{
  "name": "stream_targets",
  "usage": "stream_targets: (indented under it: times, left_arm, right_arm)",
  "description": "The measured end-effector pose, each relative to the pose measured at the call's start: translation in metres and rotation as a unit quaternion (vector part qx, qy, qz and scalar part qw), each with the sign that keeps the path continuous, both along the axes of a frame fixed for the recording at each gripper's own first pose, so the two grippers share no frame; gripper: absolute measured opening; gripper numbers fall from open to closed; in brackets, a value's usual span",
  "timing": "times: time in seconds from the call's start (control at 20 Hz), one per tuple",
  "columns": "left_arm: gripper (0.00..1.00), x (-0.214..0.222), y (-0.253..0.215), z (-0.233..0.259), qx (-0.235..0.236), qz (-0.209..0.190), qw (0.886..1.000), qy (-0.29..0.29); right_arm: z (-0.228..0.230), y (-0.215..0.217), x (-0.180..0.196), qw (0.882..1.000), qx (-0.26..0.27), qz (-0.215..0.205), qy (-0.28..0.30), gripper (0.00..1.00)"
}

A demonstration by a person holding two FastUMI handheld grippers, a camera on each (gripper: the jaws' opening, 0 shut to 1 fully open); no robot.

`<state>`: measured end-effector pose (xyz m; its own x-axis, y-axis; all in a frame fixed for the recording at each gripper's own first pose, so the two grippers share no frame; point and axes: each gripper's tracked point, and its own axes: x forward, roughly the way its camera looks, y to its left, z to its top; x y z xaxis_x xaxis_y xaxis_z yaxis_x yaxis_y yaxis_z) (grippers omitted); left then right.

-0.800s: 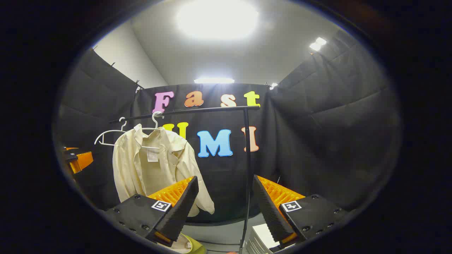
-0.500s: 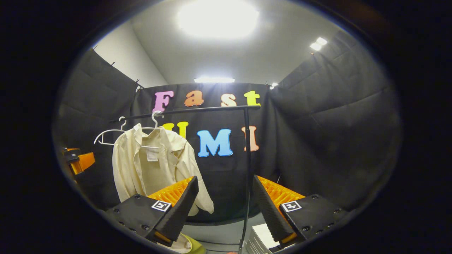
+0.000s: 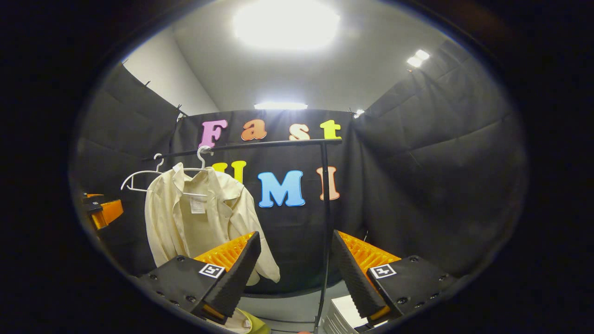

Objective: Grasp the clothes on the hanger with both hands and then place them into the laundry hamper below.

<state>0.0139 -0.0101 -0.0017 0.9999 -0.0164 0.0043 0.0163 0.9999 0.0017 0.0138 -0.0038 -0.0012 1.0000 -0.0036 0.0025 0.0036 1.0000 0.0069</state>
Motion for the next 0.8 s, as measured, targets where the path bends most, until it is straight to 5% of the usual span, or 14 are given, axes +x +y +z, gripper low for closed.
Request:
stream_targets:
  times: [0.35, 0.8]
  left_arm:
    - [0.95, 0.022, -0.006, -0.005, -0.001, -0.004, 1.000, 0.002]
    - [0.95, 0.071, -0.030, -0.014, 0.000, -0.007, 1.000, 0.004]
  right_arm:
    - [0.002, 0.014, 0.018, 1.000, 0.004, 0.011, -0.001, 0.96]
    - [0.003, 0.068, 0.073, 0.997, 0.009, 0.082, -0.010, 0.98]
